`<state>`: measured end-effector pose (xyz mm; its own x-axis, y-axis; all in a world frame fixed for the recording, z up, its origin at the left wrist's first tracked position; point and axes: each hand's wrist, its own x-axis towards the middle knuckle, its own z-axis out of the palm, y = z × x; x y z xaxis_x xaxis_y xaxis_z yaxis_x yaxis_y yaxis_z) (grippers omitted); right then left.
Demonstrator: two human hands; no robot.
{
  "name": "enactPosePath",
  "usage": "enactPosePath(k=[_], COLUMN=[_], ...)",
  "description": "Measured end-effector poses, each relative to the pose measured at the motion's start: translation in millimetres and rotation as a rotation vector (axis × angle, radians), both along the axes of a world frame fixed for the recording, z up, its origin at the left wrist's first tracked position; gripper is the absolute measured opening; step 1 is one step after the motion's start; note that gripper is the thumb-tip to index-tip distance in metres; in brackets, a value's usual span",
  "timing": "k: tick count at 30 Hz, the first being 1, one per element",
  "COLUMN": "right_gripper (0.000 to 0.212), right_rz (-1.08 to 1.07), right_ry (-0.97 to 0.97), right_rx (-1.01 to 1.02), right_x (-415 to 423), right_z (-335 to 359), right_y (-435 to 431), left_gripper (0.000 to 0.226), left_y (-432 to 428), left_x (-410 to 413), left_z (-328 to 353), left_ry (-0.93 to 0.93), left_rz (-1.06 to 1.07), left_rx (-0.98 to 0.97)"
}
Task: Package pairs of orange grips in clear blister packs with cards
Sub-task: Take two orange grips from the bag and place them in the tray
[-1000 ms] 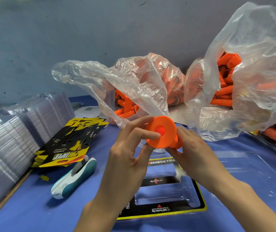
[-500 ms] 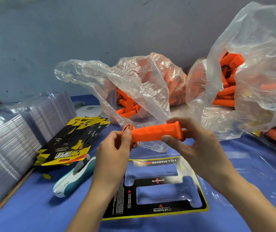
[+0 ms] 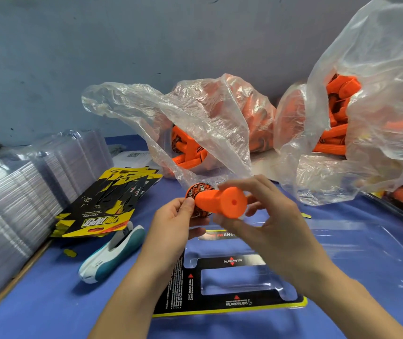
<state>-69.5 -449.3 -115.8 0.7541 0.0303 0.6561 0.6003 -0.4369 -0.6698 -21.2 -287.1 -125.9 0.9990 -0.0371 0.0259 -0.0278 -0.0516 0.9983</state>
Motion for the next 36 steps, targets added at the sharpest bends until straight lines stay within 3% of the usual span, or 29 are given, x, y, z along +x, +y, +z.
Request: enactPosePath(k=[3,9,14,18,30,36], right_gripper=[0.037,0.035,0.05,0.052,0.056,0.052], right_rz=[0.01,-0.073,-0.196,-0.219,-0.157,-0.132], right_ry=[-0.028,0.032,0.197,0.252,0.284,0.334], right_rx=[-0.079,-0.047,-0.181,-0.322,-0.59,-0.673], right_x=[-0.6,2.9,16.0,17.8,6.4,9.5], right_z=[-3.6,-6.5,-14.3,-18.9,-26.5,-33.2], right_y=[5.3,-12.3,-44.4,-58.9,-55.9,-55.6], left_gripper=[0.03,0.024,0.022,0.032,0.043,0.043], left_y=[0.3,2.4,12.1,13.8,29.7,32.6], left_x=[0.3,1.9,-2.0,-13.6,-19.6,-20.4], left_z=[-2.7,0.8,3.9,3.0,-16.0,-26.0], left_ry=[0.039,-0.018,-0.344,-0.457,-0.405,-0.342], left_rz=[-0.021,0.065,0.187,0.22,0.229,0.175], left_rx=[-0.036,-0.059,0.327,0.609,0.918,0.963])
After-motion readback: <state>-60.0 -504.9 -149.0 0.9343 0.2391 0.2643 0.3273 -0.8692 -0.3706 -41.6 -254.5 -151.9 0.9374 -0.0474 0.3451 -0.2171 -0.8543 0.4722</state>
